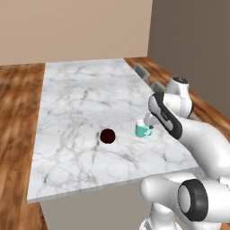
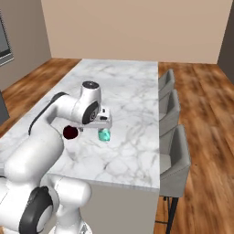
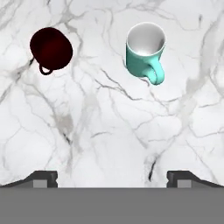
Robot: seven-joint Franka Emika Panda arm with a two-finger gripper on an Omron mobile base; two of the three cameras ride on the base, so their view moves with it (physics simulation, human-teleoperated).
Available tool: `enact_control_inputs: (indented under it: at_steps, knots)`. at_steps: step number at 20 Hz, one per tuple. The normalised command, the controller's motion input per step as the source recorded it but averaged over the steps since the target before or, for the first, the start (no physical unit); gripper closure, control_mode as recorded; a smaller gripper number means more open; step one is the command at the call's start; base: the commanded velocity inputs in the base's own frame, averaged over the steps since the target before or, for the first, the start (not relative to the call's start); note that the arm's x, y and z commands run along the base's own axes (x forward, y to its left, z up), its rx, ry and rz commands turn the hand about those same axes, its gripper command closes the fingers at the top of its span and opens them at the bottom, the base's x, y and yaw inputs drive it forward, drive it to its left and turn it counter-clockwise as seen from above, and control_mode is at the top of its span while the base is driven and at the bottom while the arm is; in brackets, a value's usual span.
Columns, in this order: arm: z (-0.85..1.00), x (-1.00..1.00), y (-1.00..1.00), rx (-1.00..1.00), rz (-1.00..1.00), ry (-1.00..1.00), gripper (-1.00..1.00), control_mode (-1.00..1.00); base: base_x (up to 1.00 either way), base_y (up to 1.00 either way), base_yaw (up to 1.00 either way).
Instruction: Clear the mugs and bowl far away from the sink.
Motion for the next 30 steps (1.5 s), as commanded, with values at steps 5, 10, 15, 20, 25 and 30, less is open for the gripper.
enact_control_inputs:
  at_steps: [5, 10, 15, 20, 25, 30]
  knots:
    - [0.19, -0.49, 0.25, 0.0, -0.32, -0.01, -1.0, -1.0, 0.0, 0.0, 0.0]
    - [0.32, -0.18, 0.08, 0.0, -0.12, 0.0, -1.0, -1.0, 0.0, 0.0, 0.0]
    - [0.66, -0.32, 0.05, 0.0, 0.11, -0.04, -1.0, -1.0, 0.0, 0.0, 0.0]
    - [0.56, -0.44, 0.13, 0.0, 0.11, -0.07, -1.0, -1.0, 0.0, 0.0, 0.0]
    - [0.34, -0.59, 0.21, -0.03, 0.08, -0.1, -1.0, -1.0, 0.0, 0.0, 0.0]
    - [0.0, 0.0, 0.0, 0.0, 0.0, 0.0, -1.0, 1.0, -0.58, 0.72, 0.34]
